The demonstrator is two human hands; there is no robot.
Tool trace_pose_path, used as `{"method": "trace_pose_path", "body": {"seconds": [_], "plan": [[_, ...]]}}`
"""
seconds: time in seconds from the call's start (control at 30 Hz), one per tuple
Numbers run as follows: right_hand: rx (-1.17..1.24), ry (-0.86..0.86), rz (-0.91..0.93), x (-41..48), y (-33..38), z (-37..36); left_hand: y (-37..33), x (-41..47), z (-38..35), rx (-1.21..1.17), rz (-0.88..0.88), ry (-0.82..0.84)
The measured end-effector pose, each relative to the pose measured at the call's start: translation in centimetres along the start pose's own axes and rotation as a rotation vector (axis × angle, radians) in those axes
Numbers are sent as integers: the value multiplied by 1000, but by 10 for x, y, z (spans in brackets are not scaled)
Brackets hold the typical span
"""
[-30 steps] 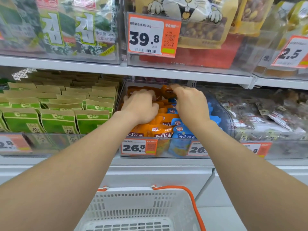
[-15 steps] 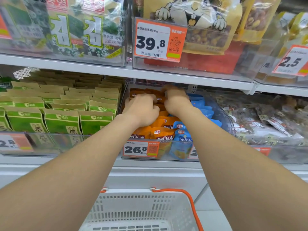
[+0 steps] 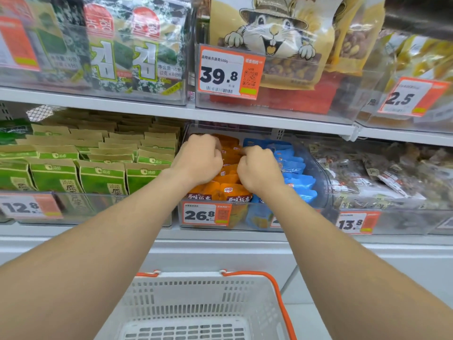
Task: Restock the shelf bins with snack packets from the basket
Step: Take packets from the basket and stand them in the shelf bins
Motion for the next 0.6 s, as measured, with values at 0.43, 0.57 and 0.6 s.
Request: {"method": "trace_pose_path", "body": {"seconds": [0.43,0.57,0.6], "plan": [[-318,102,1,-46,-79,14,-16,-79,-38,396,-171,150],[-246,176,86,-40,-85,4,-19,-62,-56,450,-114,138],[-225,171,94,-37,-87,3,-18,-58,-57,454,-102,137]]}}
Point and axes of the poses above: each hand's wrist, its own x-axis towards the middle knuckle, its own z-axis out of the back of the hand, y = z × x, the point moved 3 cm from there along x, towards the middle knuckle, and after that the axes turned 9 degrees about -x, right-handed, at the moved point
